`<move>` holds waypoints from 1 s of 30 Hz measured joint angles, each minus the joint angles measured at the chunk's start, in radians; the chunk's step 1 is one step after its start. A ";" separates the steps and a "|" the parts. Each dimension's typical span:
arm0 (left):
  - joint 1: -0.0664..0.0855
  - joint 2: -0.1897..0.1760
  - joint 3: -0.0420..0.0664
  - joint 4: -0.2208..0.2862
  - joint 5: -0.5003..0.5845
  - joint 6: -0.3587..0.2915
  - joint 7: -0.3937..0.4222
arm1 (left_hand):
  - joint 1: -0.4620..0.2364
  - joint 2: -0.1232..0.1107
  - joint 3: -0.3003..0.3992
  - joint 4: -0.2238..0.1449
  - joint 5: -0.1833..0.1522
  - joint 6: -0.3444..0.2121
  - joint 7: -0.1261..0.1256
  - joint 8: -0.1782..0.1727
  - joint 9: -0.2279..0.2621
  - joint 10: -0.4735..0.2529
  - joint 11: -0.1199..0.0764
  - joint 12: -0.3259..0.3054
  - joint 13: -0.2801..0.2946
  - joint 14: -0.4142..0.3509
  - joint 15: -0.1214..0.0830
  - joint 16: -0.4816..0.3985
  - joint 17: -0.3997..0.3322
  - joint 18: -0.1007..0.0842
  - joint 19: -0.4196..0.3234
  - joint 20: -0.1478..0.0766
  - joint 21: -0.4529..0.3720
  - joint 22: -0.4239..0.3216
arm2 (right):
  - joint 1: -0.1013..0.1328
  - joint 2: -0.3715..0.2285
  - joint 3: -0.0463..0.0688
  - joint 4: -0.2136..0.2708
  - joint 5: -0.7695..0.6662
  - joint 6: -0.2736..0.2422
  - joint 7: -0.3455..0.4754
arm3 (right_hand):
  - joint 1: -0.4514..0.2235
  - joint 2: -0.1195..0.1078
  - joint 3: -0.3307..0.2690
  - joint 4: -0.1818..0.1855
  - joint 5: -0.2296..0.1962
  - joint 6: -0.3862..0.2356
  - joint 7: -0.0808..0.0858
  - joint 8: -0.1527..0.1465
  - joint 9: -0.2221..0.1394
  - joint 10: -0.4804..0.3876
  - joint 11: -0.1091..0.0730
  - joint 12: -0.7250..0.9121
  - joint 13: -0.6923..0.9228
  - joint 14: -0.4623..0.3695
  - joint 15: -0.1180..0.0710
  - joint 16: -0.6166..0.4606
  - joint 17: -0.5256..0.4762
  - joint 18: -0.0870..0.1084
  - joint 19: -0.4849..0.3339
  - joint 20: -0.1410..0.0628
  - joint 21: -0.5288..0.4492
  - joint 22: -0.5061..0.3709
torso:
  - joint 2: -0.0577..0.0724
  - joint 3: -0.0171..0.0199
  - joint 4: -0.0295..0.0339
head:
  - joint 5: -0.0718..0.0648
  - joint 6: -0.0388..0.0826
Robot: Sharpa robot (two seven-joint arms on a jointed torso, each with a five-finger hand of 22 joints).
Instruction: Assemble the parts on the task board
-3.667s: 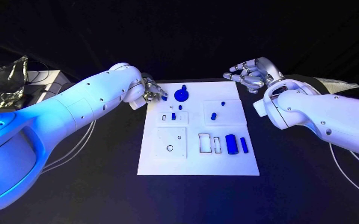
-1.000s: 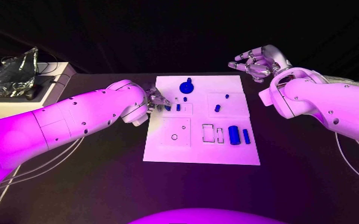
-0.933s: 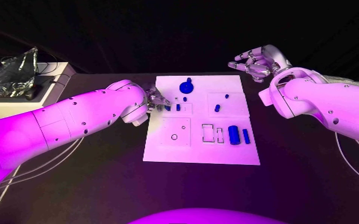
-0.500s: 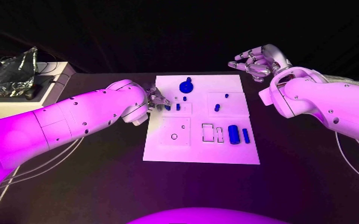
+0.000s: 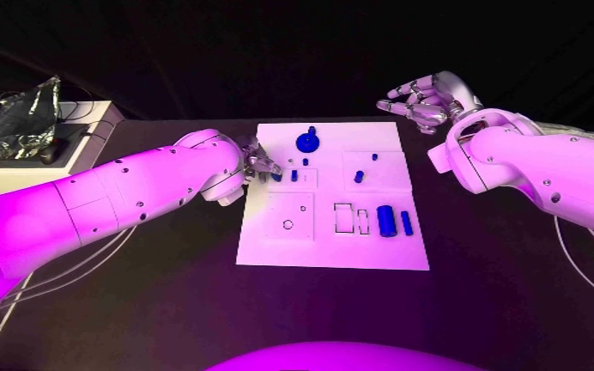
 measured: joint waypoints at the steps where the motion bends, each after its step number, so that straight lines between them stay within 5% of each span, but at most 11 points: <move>1: 0.000 0.000 0.000 0.000 -0.002 0.002 0.000 | 0.000 0.000 0.000 0.000 -0.001 0.000 0.000 0.000 0.000 0.000 0.000 0.000 0.000 0.000 0.000 0.000 0.000 0.000 0.000 0.000 0.000 0.000 | 0.000 0.000 0.000 0.000 0.000 0.000 0.000 | 0.000 0.000 0.000 0.000 0.000 0.000 0.000 0.000 0.000 0.000 0.000 0.000 0.000 0.000 0.000 0.000 0.000 0.000 0.000 0.000 0.000 0.000 | 0.000 0.0000 0.0000 | 0.000 0.000; 16: 0.001 0.003 0.001 -0.001 -0.014 0.014 -0.004 | 0.000 0.000 0.000 0.000 0.002 0.000 0.000 -0.002 0.015 0.000 0.000 0.000 0.000 0.000 0.000 0.000 0.000 0.000 0.000 0.000 0.000 0.002 | -0.001 0.000 0.000 -0.001 0.000 0.002 0.000 | 0.000 0.000 0.000 0.000 0.000 0.000 0.000 0.000 0.000 -0.002 -0.002 0.000 0.000 0.000 0.000 0.000 0.000 0.000 0.000 0.000 0.000 0.000 | 0.000 -0.0007 0.0007 | 0.001 -0.005; 30: 0.003 0.014 0.000 -0.015 -0.014 0.021 -0.006 | 0.004 -0.004 -0.020 -0.020 0.002 0.000 0.000 -0.007 0.085 -0.002 -0.002 0.006 0.001 0.000 0.000 0.000 0.005 0.000 0.000 0.000 0.000 0.004 | -0.001 -0.001 0.000 -0.001 -0.001 0.004 0.000 | 0.000 0.000 0.000 0.000 0.000 0.002 0.002 0.000 -0.001 -0.002 -0.002 0.000 0.000 0.000 0.000 0.000 0.000 0.000 0.000 0.000 0.000 0.000 | 0.001 -0.0001 -0.0004 | -0.001 -0.007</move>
